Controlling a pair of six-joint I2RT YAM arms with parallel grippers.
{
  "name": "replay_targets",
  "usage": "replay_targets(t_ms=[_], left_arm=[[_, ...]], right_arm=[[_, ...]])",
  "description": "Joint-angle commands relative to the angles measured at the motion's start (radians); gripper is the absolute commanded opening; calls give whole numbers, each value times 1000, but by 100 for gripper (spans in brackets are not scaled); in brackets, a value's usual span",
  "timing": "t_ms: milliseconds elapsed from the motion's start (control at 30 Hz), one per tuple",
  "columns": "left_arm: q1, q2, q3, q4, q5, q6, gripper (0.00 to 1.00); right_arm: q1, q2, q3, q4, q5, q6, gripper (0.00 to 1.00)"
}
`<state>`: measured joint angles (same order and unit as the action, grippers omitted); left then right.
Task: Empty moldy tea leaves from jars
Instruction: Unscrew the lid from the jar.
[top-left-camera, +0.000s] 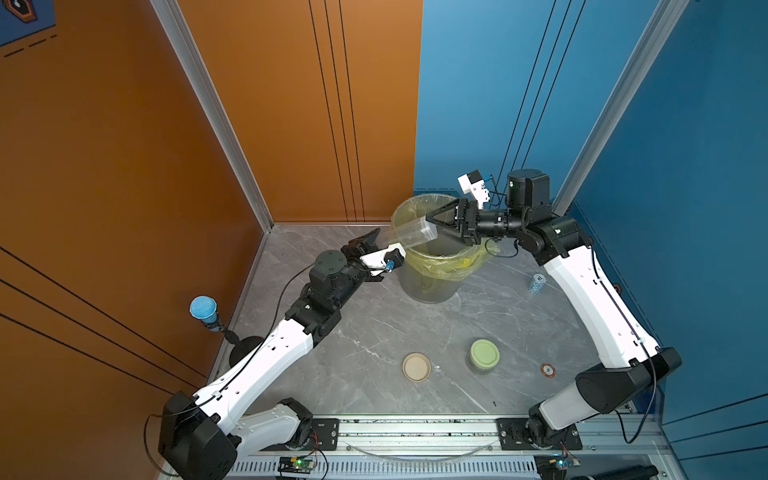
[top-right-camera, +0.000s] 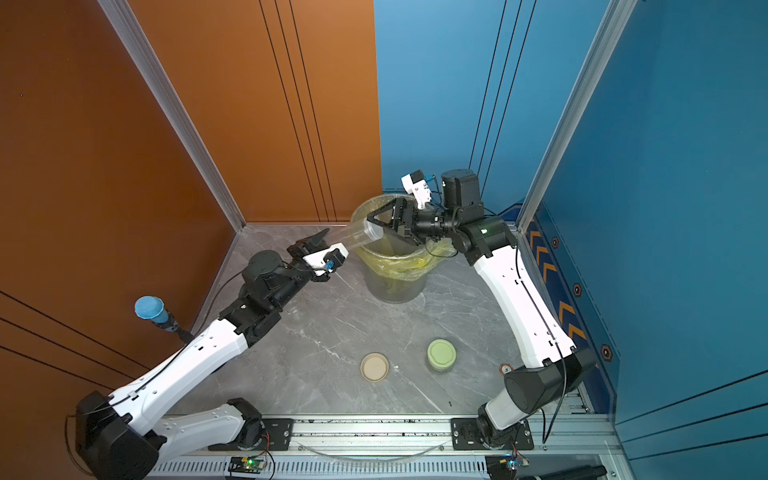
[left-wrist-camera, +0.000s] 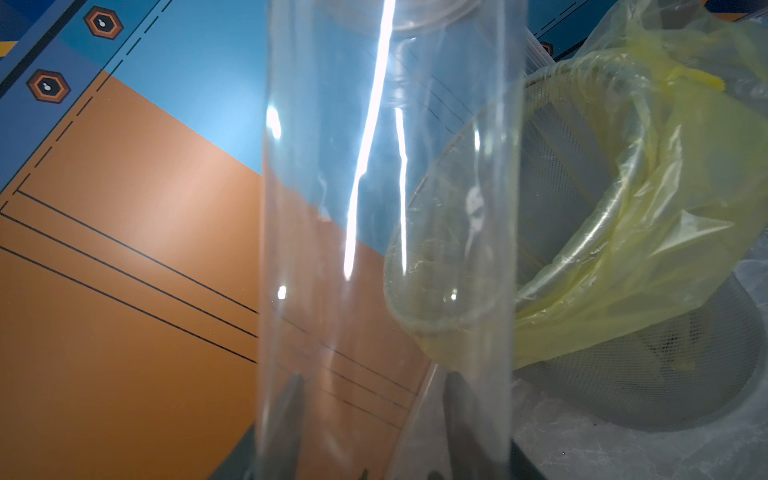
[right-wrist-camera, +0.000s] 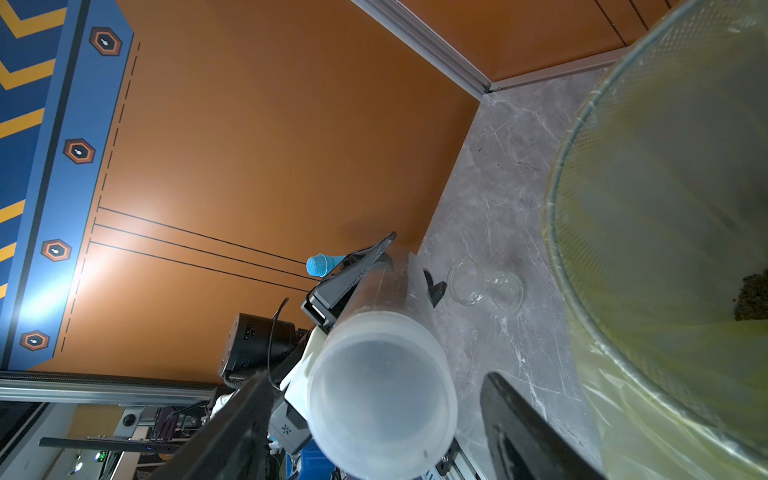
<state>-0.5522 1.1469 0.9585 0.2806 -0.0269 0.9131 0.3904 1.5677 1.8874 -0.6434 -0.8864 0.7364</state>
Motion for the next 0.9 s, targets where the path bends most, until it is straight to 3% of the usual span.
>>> replay_targets(t_ms=[0, 67, 267, 433, 733, 867], left_arm=[[12, 3, 35, 27, -5, -2, 36], [12, 5, 36, 25, -2, -4, 36], [13, 4, 36, 19, 5, -10, 36], [11, -2, 33, 11, 10, -13, 36], [10, -11, 31, 2, 12, -18, 36], [9, -12, 30, 0, 13, -17, 36]], right_arm=[[8, 8, 29, -56, 15, -51, 73], [11, 10, 35, -73, 22, -63, 67], [20, 21, 56, -105, 39, -93, 67], [30, 32, 67, -117, 51, -109, 75], [31, 46, 84, -117, 64, -114, 65], [29, 49, 90, -117, 61, -114, 74]])
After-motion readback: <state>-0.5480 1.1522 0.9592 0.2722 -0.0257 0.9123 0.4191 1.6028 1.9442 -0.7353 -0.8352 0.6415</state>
